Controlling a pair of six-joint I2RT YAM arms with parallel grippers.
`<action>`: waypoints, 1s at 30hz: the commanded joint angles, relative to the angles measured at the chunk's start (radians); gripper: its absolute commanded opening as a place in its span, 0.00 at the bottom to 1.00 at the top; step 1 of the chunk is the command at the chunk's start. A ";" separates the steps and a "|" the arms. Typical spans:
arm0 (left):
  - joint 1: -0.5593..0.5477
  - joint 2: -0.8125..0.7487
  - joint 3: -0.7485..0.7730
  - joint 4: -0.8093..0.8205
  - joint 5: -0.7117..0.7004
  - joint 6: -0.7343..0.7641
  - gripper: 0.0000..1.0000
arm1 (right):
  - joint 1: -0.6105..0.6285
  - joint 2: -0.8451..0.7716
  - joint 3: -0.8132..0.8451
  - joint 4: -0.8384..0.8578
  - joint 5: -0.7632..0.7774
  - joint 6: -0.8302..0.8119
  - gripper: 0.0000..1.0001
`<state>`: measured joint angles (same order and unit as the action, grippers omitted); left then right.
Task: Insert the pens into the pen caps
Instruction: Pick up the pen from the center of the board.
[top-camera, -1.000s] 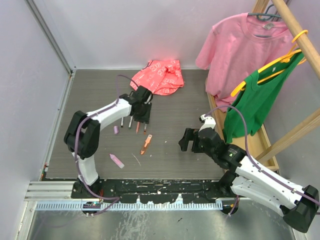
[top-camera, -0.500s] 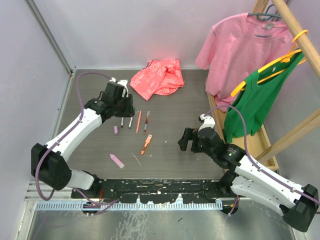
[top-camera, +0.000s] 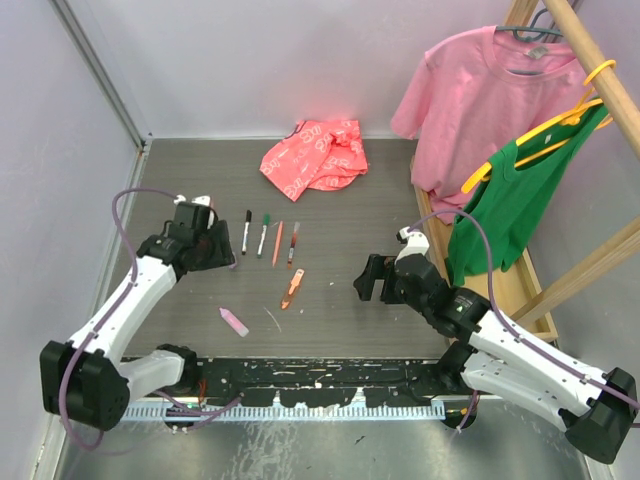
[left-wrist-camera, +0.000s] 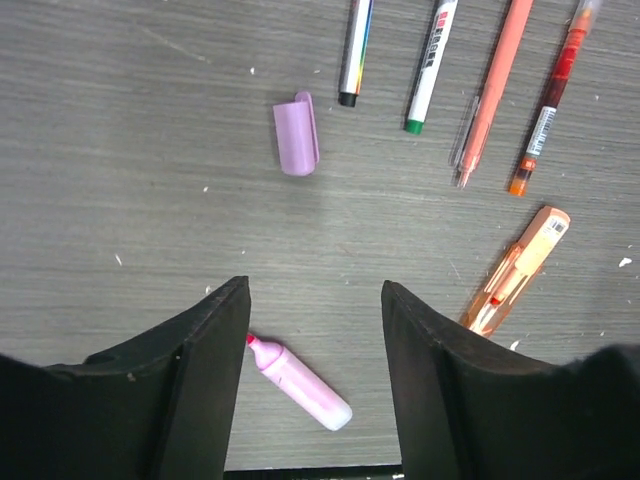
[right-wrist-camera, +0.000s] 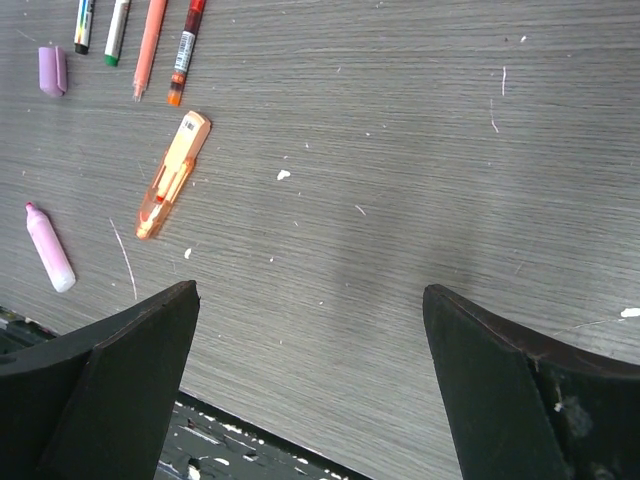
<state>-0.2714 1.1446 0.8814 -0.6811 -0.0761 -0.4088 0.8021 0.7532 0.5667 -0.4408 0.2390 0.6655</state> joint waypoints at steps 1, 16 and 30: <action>0.004 -0.100 -0.041 -0.037 -0.071 -0.086 0.58 | -0.003 0.009 0.023 0.053 -0.011 0.022 0.99; -0.009 -0.298 -0.137 -0.266 -0.111 -0.442 0.83 | -0.003 0.054 -0.010 0.109 -0.010 0.060 0.99; -0.260 -0.261 -0.277 -0.216 -0.255 -0.725 0.83 | -0.003 0.078 -0.006 0.113 -0.009 0.071 0.99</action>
<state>-0.4923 0.8425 0.6159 -0.9386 -0.2668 -1.0428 0.8021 0.8383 0.5556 -0.3702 0.2302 0.7166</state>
